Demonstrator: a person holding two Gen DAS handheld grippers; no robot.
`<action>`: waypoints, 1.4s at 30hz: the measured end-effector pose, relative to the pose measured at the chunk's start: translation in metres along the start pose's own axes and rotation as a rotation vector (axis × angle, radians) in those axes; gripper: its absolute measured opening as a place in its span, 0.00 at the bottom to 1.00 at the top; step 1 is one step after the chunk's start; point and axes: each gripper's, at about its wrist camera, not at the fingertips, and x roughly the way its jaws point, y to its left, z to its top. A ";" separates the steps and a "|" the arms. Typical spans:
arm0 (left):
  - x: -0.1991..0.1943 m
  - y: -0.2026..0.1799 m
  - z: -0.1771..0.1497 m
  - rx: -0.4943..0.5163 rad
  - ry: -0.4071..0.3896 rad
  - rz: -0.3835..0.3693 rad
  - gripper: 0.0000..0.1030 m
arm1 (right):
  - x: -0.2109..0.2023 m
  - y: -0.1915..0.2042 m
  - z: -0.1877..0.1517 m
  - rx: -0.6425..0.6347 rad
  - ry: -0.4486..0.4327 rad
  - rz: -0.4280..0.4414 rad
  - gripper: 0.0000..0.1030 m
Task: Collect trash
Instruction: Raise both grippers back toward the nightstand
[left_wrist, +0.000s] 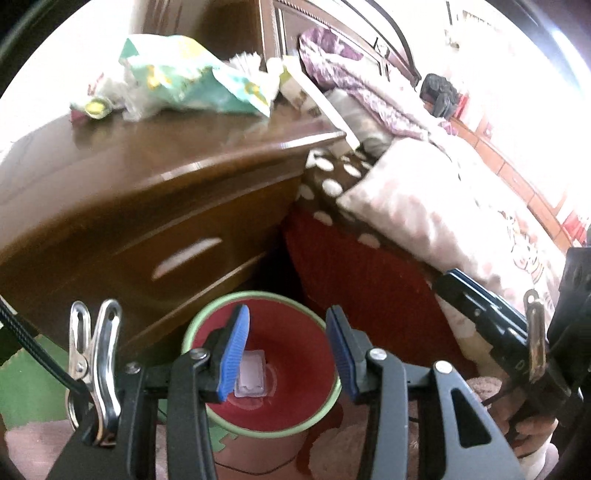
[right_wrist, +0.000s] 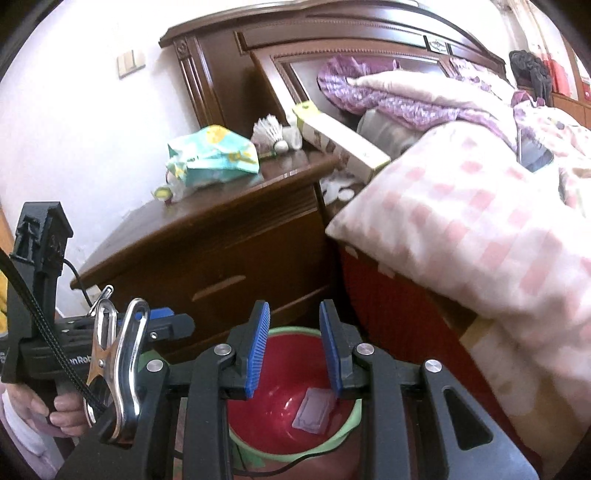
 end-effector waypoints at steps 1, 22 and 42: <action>-0.004 0.001 0.002 -0.003 -0.006 0.002 0.44 | -0.003 0.000 0.003 0.007 -0.008 0.006 0.28; -0.077 0.029 0.081 -0.017 -0.144 0.066 0.45 | -0.035 0.045 0.077 -0.085 -0.079 0.134 0.28; -0.079 0.119 0.176 -0.156 -0.193 0.245 0.49 | -0.010 0.071 0.127 -0.138 -0.101 0.225 0.31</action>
